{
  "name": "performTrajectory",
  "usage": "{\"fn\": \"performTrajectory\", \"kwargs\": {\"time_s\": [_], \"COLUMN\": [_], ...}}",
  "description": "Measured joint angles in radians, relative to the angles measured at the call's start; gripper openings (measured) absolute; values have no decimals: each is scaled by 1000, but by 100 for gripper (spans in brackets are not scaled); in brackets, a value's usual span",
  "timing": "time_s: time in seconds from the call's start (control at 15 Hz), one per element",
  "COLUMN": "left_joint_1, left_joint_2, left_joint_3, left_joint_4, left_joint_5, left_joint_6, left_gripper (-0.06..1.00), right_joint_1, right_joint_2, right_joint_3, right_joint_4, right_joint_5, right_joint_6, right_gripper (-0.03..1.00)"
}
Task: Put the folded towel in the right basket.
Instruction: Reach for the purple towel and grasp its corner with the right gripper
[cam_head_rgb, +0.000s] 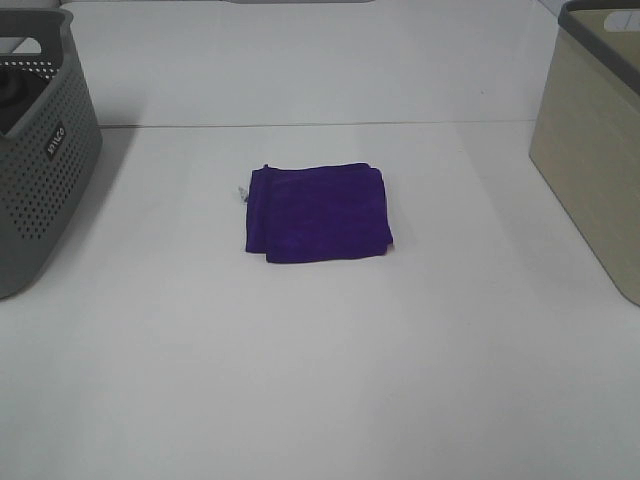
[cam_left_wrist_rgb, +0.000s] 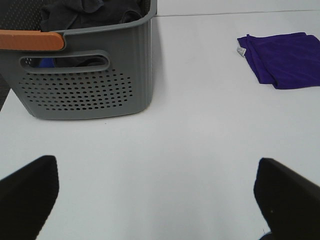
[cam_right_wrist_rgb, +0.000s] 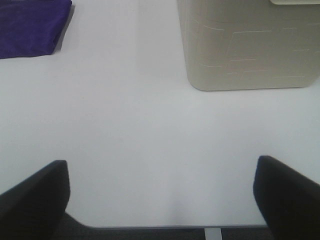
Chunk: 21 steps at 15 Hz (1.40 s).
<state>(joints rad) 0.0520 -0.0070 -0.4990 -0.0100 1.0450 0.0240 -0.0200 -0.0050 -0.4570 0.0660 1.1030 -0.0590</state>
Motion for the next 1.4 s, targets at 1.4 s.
{"fn": "performTrajectory", "kwargs": {"time_s": [1.4], "left_joint_1": [0], "left_joint_2": [0], "left_joint_3": [0], "left_joint_4": [0], "left_joint_5": [0], "left_joint_6": [0], "left_gripper": [99], "right_joint_1": [0], "right_joint_2": [329], "right_joint_3": [-191], "right_joint_4": [-10], "right_joint_5": [25], "right_joint_6": [1], "right_gripper": [96]}}
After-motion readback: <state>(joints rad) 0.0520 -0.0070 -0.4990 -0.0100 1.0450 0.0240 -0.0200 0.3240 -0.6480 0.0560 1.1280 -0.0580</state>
